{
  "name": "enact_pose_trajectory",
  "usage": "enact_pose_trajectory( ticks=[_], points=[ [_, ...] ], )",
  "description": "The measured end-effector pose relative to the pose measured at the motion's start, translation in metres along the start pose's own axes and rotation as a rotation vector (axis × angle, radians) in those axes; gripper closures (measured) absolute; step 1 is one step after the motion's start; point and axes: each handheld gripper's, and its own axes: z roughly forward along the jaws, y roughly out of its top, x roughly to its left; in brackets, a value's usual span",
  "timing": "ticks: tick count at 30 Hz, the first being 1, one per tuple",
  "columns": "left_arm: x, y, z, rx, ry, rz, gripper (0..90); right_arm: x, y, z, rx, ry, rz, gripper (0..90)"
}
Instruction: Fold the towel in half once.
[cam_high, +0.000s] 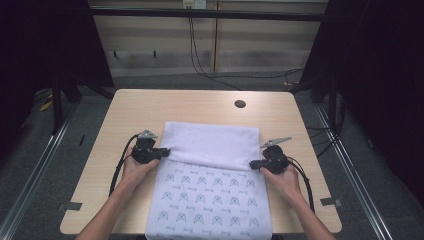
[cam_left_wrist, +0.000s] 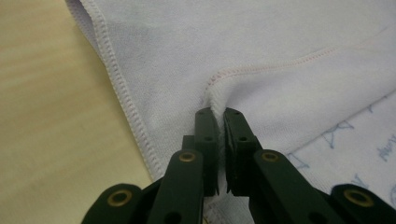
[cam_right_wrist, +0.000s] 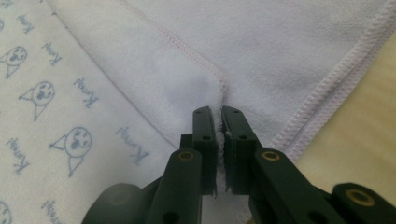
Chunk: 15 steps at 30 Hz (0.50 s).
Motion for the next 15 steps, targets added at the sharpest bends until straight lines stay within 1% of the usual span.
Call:
enact_pose_trajectory(
  ticks=[1, 3, 4, 6, 8, 9, 10, 11, 12, 14, 15],
  points=[
    [0.003, 0.003, 0.003, -0.003, 0.008, 0.001, 85.4, -0.005, 0.005, 0.003, 0.001, -0.005, 0.005, 85.0],
    [0.010, 0.009, 0.008, -0.006, 0.019, -0.015, 85.4, -0.014, 0.014, 0.010, -0.009, -0.007, 0.016, 85.0],
    [0.012, 0.012, 0.010, -0.004, 0.026, -0.013, 85.3, -0.018, 0.019, 0.013, -0.012, -0.004, 0.025, 85.0],
    [0.017, 0.016, 0.013, 0.001, 0.039, -0.013, 85.4, -0.025, 0.026, 0.018, -0.022, -0.011, 0.030, 85.0],
    [0.020, 0.019, 0.016, -0.010, 0.050, -0.026, 85.4, -0.030, 0.033, 0.023, -0.031, -0.017, 0.043, 85.0],
    [0.023, 0.020, 0.017, -0.009, 0.055, -0.026, 85.3, -0.033, 0.036, 0.026, -0.033, -0.021, 0.047, 85.1],
    [0.024, 0.021, 0.018, -0.008, 0.057, -0.029, 85.4, -0.035, 0.040, 0.028, -0.040, -0.028, 0.052, 85.0],
    [0.025, 0.022, 0.019, -0.018, 0.059, -0.037, 85.4, -0.036, 0.042, 0.031, -0.049, -0.046, 0.064, 85.1],
    [0.026, 0.022, 0.019, -0.020, 0.077, -0.032, 85.4, -0.037, 0.044, 0.033, -0.063, -0.062, 0.074, 85.1],
    [0.027, 0.023, 0.021, -0.033, 0.085, -0.043, 85.4, -0.039, 0.049, 0.038, -0.074, -0.082, 0.081, 85.1],
    [0.029, 0.024, 0.022, -0.031, 0.090, -0.045, 85.4, -0.040, 0.052, 0.040, -0.077, -0.096, 0.081, 85.1]
  ],
)
